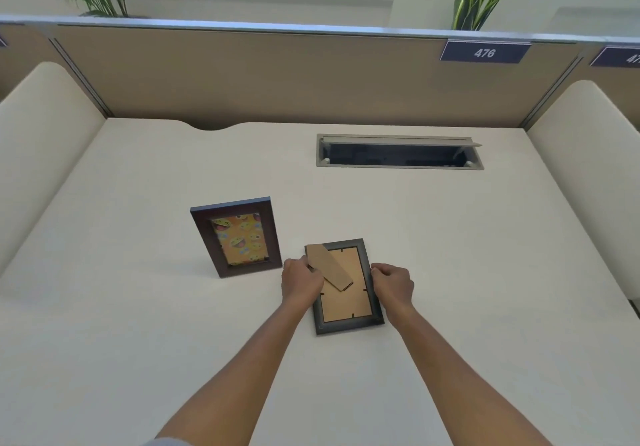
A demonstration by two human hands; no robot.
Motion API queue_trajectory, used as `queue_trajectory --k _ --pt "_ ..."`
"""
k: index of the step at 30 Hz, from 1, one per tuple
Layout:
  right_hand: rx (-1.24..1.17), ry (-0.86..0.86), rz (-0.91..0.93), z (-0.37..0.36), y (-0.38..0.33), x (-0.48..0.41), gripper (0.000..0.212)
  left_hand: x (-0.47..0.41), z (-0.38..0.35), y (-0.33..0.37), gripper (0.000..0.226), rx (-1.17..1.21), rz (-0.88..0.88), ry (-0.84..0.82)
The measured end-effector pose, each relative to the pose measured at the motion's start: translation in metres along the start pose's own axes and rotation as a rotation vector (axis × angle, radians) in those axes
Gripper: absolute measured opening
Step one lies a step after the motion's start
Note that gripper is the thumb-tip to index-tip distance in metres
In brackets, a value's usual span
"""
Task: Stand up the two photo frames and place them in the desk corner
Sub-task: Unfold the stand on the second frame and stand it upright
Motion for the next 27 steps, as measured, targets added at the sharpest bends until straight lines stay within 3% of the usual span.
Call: queue_trajectory --k 4,8,11,15,27 --pt "0.004 0.010 0.000 0.004 0.000 0.000 0.025 0.001 0.000 0.005 0.031 0.084 -0.011 -0.011" --pt "-0.053 0.014 -0.039 0.005 0.006 -0.002 0.025 0.007 0.003 0.008 0.036 0.339 0.068 -0.022" --pt "-0.103 -0.004 -0.068 0.005 0.008 0.000 0.025 0.012 0.005 0.006 0.016 0.556 0.187 -0.064" --pt "-0.129 -0.009 -0.089 0.007 0.009 0.003 0.029 0.015 0.003 0.000 0.036 0.784 0.236 -0.162" --pt "-0.162 0.009 -0.087 0.007 0.010 0.006 0.024 0.022 0.005 -0.003 0.057 0.875 0.188 -0.196"
Point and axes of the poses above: each hand's wrist, its own x-axis away from the middle knuckle, its own z-axis out of the back of the hand, y = z × x, the point moved 5 cm from there along -x, towards the middle knuckle, and after that the axes turned 5 degrees about x, right-handed, at the moved point
